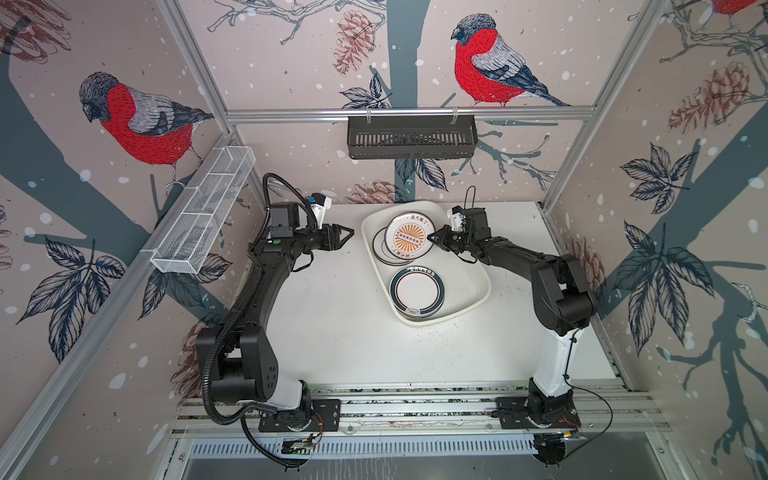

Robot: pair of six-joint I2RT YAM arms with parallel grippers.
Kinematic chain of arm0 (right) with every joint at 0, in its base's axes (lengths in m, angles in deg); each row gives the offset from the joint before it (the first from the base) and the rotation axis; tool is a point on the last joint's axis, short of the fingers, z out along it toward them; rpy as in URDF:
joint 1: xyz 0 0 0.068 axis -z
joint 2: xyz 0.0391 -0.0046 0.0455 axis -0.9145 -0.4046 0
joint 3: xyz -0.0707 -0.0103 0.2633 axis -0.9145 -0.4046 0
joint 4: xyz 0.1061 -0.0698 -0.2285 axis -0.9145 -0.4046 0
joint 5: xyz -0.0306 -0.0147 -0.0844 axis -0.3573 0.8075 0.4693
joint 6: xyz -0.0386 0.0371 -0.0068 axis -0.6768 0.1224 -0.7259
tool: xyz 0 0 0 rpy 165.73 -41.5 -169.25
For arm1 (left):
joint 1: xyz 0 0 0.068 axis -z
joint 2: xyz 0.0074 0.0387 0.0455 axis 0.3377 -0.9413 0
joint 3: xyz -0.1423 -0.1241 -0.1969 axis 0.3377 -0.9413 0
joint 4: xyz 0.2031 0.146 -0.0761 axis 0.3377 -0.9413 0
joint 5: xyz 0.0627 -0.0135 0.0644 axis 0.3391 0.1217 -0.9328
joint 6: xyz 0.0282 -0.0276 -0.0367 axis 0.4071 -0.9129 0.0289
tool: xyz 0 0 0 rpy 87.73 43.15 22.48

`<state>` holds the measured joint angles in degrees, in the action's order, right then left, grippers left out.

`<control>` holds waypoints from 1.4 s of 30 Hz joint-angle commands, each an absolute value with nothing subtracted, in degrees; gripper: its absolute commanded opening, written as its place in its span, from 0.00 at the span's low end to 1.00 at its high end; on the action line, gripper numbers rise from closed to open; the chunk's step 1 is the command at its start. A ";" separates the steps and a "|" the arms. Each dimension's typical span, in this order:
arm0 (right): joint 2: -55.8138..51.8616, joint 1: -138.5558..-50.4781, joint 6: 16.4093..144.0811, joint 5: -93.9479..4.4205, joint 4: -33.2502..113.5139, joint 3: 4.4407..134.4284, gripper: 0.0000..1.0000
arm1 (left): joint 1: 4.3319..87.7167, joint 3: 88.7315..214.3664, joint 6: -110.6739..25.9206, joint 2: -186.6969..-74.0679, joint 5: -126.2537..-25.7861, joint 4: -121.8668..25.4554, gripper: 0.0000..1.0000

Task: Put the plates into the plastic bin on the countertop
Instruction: 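Lower the sunburst plate with the right gripper onto the green-rimmed stack in the bin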

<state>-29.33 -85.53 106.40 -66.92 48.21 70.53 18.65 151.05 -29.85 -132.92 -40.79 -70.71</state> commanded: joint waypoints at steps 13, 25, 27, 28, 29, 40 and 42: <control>-36.35 -88.34 109.65 -67.78 47.72 78.47 0.05 | 18.65 152.13 -30.48 -134.24 -37.49 -69.85 0.59; -37.88 -88.24 110.89 -68.55 46.86 79.09 0.07 | 18.60 151.53 -31.99 -134.70 -36.80 -68.35 0.59; -38.23 -88.11 111.01 -68.72 46.66 79.19 0.07 | 18.63 151.44 -32.18 -134.93 -36.46 -68.28 0.59; -38.30 -88.02 111.19 -68.73 46.66 79.11 0.07 | 18.66 151.45 -32.23 -135.05 -36.27 -68.16 0.59; -38.44 -87.90 111.32 -68.81 46.75 78.94 0.08 | 18.59 151.60 -32.28 -135.12 -36.18 -68.20 0.59; -39.50 -87.58 111.86 -69.22 46.49 79.36 0.09 | 18.59 151.54 -32.36 -135.08 -35.83 -68.12 0.59; -39.51 -87.37 112.26 -69.33 47.19 78.86 0.10 | 18.60 151.56 -32.37 -134.91 -36.17 -68.14 0.59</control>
<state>-39.47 -87.56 111.82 -67.81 44.98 78.70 18.65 151.53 -32.01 -135.02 -37.38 -69.62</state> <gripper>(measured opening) 0.097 0.589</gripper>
